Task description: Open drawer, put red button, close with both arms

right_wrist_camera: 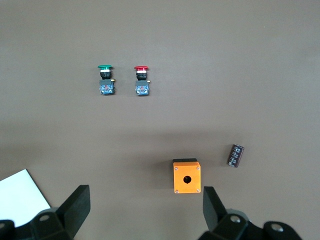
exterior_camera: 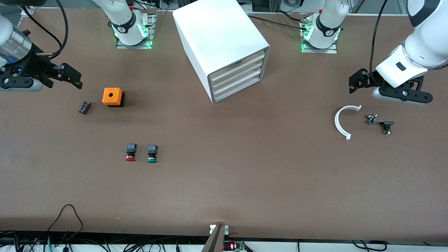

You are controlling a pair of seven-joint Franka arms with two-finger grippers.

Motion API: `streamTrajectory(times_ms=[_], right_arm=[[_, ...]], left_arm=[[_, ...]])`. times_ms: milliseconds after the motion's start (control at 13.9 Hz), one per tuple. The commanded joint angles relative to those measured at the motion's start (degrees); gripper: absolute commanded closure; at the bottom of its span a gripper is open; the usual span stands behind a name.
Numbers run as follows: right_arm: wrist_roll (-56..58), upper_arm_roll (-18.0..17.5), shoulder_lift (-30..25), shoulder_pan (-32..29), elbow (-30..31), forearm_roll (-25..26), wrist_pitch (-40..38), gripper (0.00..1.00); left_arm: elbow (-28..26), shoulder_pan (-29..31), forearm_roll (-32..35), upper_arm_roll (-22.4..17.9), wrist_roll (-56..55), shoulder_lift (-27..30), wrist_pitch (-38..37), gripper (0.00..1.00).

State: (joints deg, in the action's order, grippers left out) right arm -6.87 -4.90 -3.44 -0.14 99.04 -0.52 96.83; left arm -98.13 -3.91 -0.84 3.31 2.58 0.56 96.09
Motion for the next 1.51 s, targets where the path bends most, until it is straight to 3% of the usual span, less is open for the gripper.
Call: streamTrajectory(times_ms=[0, 433, 649, 793, 1226, 1442], right_arm=[[0.81, -0.28, 0.27, -0.65, -0.87, 0.61, -0.33, 0.00], [-1.65, -0.37, 1.06, -0.47, 0.27, 1.14, -2.69, 0.00], [-1.66, -0.54, 6.67, -0.30, 0.37, 1.14, -2.44, 0.00], [-1.66, -0.72, 10.10, -0.21, 0.63, 1.22, 0.19, 0.00], [-1.31, -0.72, 21.00, 1.29, 0.72, 1.31, 15.46, 0.00], [-1.39, -0.72, 25.83, 1.72, 0.80, 1.31, 23.20, 0.00]], left_arm=[[0.66, -0.22, -0.22, 0.03, -0.74, 0.14, -0.64, 0.00], [0.66, -0.22, -0.30, 0.03, -0.92, -0.03, -0.64, 0.00], [1.10, -0.74, -0.48, 0.12, -0.91, -0.38, -1.43, 0.00], [2.15, -1.01, -2.05, 1.17, -0.48, -1.17, -5.80, 0.00], [2.07, -0.92, -22.95, 1.97, -0.12, -5.47, -20.92, 0.00], [2.07, -0.92, -34.11, 1.97, 0.14, -9.95, -22.00, 0.00]])
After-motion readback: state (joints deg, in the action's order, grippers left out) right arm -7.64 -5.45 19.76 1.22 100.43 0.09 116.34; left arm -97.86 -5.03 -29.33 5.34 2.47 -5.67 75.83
